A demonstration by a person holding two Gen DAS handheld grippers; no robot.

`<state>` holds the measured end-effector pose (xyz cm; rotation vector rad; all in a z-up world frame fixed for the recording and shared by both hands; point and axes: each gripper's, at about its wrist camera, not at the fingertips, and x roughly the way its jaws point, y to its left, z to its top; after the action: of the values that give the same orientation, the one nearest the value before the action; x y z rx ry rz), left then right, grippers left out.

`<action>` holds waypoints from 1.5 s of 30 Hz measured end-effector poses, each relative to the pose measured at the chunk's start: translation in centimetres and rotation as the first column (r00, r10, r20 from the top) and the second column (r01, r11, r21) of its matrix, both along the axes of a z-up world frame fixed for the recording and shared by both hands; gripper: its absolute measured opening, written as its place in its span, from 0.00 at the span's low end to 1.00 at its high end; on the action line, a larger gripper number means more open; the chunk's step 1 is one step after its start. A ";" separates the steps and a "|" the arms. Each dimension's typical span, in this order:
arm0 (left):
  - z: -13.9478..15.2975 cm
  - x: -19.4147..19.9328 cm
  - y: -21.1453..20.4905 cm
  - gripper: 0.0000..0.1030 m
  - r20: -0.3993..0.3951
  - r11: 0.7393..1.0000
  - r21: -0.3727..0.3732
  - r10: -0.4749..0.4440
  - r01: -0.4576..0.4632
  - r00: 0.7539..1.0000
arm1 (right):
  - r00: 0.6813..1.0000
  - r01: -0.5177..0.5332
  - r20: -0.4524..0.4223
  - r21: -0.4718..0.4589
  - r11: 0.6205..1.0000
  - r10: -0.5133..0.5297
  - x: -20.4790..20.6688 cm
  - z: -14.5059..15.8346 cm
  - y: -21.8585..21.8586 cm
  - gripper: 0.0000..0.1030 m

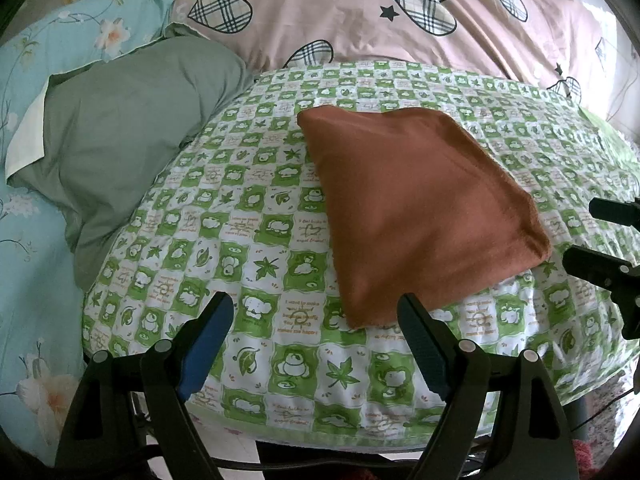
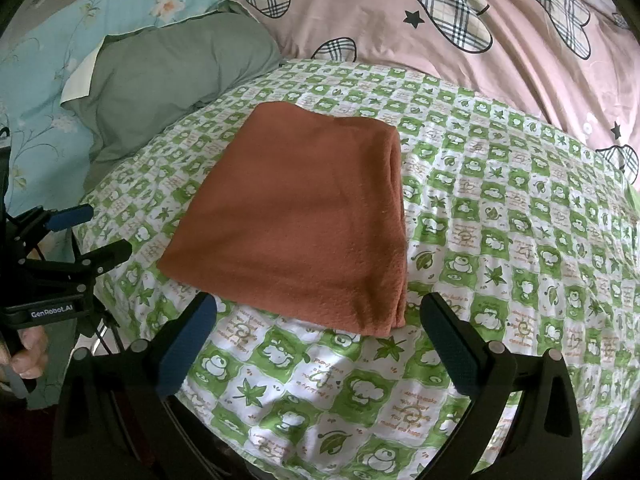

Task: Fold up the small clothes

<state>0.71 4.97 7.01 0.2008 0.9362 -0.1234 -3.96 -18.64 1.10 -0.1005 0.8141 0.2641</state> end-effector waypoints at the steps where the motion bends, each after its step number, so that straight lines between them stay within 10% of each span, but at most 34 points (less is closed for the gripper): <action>1: 0.0 0.0 0.0 0.82 0.000 1.000 0.001 -0.001 0.001 1.000 | 1.000 0.001 0.000 0.001 1.000 -0.001 0.0 0.0 0.1 0.99; 45: 0.3 0.1 -0.5 0.82 0.005 1.000 0.001 -0.008 0.008 1.000 | 1.000 -0.003 0.005 0.007 1.000 0.003 0.7 0.3 0.7 0.99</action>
<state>0.83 4.51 7.29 0.2061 0.9302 -0.1294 -3.30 -17.91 1.41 -0.0963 0.8078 0.2692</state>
